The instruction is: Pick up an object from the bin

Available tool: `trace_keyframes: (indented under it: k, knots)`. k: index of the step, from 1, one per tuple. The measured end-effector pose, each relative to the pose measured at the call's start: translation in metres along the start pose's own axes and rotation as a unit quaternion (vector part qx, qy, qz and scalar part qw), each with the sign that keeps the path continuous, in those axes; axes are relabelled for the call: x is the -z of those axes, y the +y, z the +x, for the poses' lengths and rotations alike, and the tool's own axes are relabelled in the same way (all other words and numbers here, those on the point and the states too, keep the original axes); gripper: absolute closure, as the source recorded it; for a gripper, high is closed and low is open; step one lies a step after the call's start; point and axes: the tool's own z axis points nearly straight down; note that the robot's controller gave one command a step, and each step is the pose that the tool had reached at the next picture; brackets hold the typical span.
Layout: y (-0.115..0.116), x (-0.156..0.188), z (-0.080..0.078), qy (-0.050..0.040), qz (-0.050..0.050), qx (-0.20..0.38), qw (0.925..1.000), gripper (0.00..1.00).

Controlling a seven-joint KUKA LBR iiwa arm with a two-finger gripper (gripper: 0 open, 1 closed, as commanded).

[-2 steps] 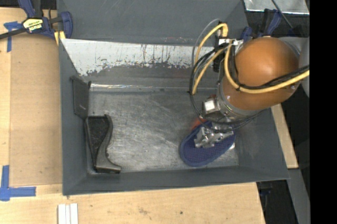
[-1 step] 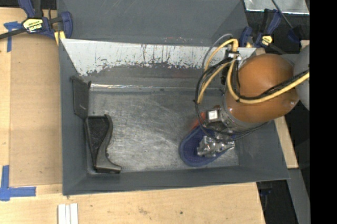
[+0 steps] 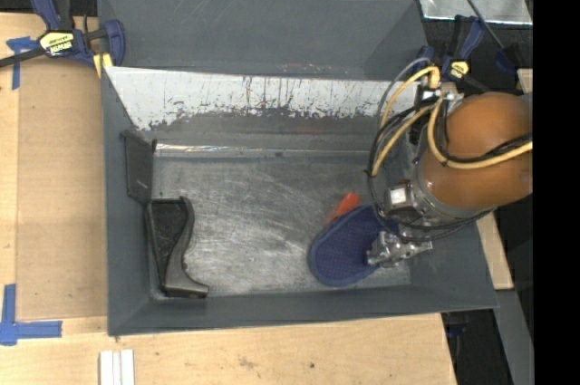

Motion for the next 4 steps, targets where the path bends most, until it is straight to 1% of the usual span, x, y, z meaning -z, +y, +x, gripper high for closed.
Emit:
trace_keyframes:
  k: [1, 2, 3, 4]
  knots:
    - [0.0, 0.0, -0.003, -0.0009, 0.0, 0.002, 1.0, 0.0]
    - [-0.029, -0.053, -0.007, 0.0004, -0.001, 0.081, 0.9967, 0.0]
    - [-0.03, -0.052, -0.008, -0.0002, 0.0, 0.081, 0.9967, 1.0]
    - [-0.027, 0.073, -0.014, -0.0003, 0.003, 0.093, 0.9956, 1.0]
